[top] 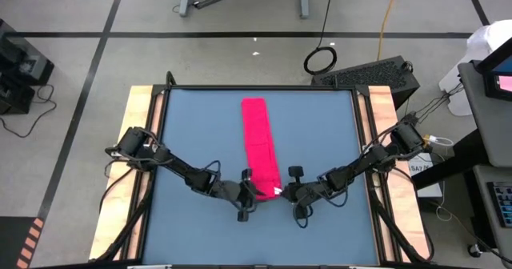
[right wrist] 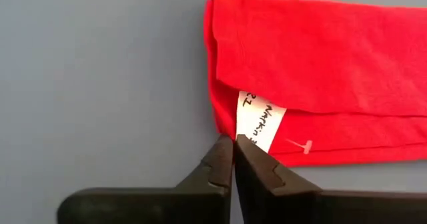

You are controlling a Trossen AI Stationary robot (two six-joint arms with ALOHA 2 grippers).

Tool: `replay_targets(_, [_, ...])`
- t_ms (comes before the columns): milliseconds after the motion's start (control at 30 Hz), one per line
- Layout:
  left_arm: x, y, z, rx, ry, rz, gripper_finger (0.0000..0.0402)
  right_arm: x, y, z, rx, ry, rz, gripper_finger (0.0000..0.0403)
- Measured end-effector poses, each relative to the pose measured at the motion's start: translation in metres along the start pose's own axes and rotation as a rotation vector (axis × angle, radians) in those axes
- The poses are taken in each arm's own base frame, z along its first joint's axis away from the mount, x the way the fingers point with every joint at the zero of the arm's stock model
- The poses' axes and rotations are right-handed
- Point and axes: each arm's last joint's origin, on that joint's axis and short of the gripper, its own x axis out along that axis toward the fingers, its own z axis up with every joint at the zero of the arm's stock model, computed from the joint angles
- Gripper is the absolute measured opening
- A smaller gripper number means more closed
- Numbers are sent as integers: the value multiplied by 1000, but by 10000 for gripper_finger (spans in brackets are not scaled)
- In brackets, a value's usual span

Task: Roll towel
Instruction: Roll the red towel

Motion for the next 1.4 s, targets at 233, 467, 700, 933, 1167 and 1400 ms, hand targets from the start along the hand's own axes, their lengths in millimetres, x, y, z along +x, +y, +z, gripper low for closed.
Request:
replay_targets(233, [-4, -14, 2, 130, -49, 92, 91, -12, -4, 15, 173, -63, 33, 1])
replay_targets(467, [-6, -18, -1, 110, -32, 161, 122, -11, -15, 20, 267, -69, 58, 1])
replay_targets(700, [-12, -29, -8, 98, -20, 298, 231, -11, -15, 20, 272, -70, 57, 1])
replay_targets(933, [-10, -34, -15, 116, 0, 278, 301, -10, -19, 22, 317, -78, 49, 0])
replay_targets(1167, [2, -28, -33, 125, 38, 294, 304, -9, -25, 28, 365, -121, 67, 0])
replay_targets(1400, [17, -17, -39, 102, 55, 328, 295, -9, -29, 29, 374, -126, 64, 0])
